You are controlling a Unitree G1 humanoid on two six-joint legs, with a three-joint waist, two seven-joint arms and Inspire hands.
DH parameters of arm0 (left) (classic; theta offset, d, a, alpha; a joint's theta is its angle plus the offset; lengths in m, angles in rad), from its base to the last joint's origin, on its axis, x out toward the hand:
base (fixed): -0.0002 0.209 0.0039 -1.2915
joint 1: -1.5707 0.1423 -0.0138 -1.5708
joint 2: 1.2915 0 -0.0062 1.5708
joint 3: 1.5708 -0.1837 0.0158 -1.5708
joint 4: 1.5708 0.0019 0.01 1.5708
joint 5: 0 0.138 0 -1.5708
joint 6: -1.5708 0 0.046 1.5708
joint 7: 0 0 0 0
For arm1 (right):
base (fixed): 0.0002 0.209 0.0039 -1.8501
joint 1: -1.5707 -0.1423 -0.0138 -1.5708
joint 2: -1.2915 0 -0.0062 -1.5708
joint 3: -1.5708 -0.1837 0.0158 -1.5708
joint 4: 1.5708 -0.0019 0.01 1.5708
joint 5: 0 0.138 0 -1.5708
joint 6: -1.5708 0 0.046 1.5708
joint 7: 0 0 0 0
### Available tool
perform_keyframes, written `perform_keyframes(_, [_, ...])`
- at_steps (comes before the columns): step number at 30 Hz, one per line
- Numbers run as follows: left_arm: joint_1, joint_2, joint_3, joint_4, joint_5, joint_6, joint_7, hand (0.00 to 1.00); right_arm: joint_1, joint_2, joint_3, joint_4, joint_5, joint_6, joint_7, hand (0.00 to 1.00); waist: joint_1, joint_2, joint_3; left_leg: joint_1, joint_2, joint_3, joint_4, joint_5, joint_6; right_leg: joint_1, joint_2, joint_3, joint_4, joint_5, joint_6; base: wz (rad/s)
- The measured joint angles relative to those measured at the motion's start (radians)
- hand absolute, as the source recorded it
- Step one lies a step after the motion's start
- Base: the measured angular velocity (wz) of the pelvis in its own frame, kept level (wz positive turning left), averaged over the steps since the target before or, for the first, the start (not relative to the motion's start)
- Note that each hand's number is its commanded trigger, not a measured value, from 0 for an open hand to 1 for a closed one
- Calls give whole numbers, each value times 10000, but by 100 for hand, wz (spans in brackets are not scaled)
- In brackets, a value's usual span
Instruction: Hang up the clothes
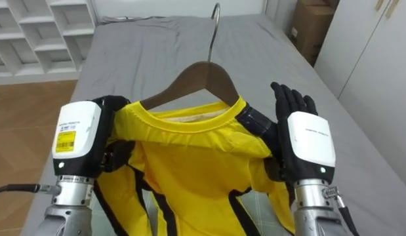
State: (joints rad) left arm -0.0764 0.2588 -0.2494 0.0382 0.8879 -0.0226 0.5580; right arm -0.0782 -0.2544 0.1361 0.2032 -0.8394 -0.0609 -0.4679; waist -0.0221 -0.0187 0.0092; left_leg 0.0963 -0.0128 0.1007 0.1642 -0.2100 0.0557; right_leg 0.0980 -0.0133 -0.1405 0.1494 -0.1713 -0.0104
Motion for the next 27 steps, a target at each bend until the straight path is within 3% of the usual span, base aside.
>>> perform_keyframes(5, [-2, 11, 0, -3, 90, -16, 0, 100, 0, 0, 1, 91, -7, -48, -85, 0, -1, -1, -1, 43, 1, -362, -2, 0, 0, -6, 26, -14, 91, 0, 0, 0])
perform_keyframes(6, [-1, 14, -15, -3, 130, -25, 0, 100, 0, 0, 1, 219, -52, -84, -154, 0, -10, 18, 3, 84, 33, -673, -7, 5, -1, -149, 57, -57, 383, -12, -2, -13])
perform_keyframes(7, [1, -3, -26, -2, 200, -24, 2, 100, 3, 12, 2, 324, -132, -128, -167, 0, 16, 137, 67, 201, 192, -1330, -31, 12, -5, -624, 212, -52, 1089, -229, -41, -19])
perform_keyframes(8, [-1, 60, -20, -14, 206, -33, 11, 100, 5, 58, 15, 369, -180, -148, -188, 0, 23, 120, 58, 211, 238, -1632, -24, 12, -7, -836, 319, 103, 1058, -255, -87, -40])
perform_keyframes(9, [-5, 215, 20, -75, 195, -54, 25, 100, -42, 77, 123, 367, -360, -191, -240, 0, 97, 4, 44, 154, 228, -1766, 16, -16, -51, -1236, 390, 504, 88, 268, -398, -21])
perform_keyframes(10, [17, 206, 113, -36, 181, -60, 13, 100, -18, 15, 297, 406, -390, -230, -395, 0, -57, 68, 35, 169, 296, -1834, 16, -145, -260, -1288, 407, 434, 59, 893, -275, -6])
perform_keyframes(11, [6, 204, 77, -43, 206, -68, 0, 100, 12, 14, 375, 426, -368, -212, -505, 0, -161, 61, 42, 150, 321, -1673, -2, -118, -332, -1227, 406, 362, 80, 914, -285, 17])
perform_keyframes(12, [5, 191, 76, -45, 221, -69, -2, 100, -3, 20, 393, 456, -355, -189, -609, 0, -221, 57, 41, 182, 366, -1204, 34, -130, -363, -1120, 424, 399, 31, 913, -286, 11])
perform_keyframes(13, [-4, 187, 83, -45, 212, -70, -2, 100, -32, 22, 394, 459, -355, -180, -654, 0, -247, 10, 69, 97, 379, -780, 172, -197, -477, -1038, 404, 707, -17, 913, -287, 8])
perform_keyframes(15, [-95, 177, -39, -43, 229, -63, -2, 100, -31, 14, 394, 499, -330, -107, -716, 0, -361, -57, 106, -261, 509, -509, -56, -149, -602, -1025, 363, 1297, -10, 910, -281, 46])
perform_keyframes(16, [-90, 189, -135, -43, 353, -33, -2, 100, -20, -7, 341, 636, -309, -44, -783, 0, -330, -152, 65, -445, 552, -211, -92, 54, -405, -1058, 305, 1396, 32, 814, -139, 54])
perform_keyframes(19, [-69, 336, -279, -44, 395, 79, -1, 100, -24, -33, 463, 868, -382, -43, -740, 0, 17, -198, 48, -349, 422, -250, 26, 124, -416, -948, 293, 939, 4, 800, -97, 13])
perform_keyframes(27, [-70, 322, -242, -45, 466, 90, -213, 100, -22, -29, 487, 997, -380, -19, -712, 0, 24, -131, 42, -303, 219, -289, 23, 124, -408, -729, 68, 615, -133, 727, 22, 7])
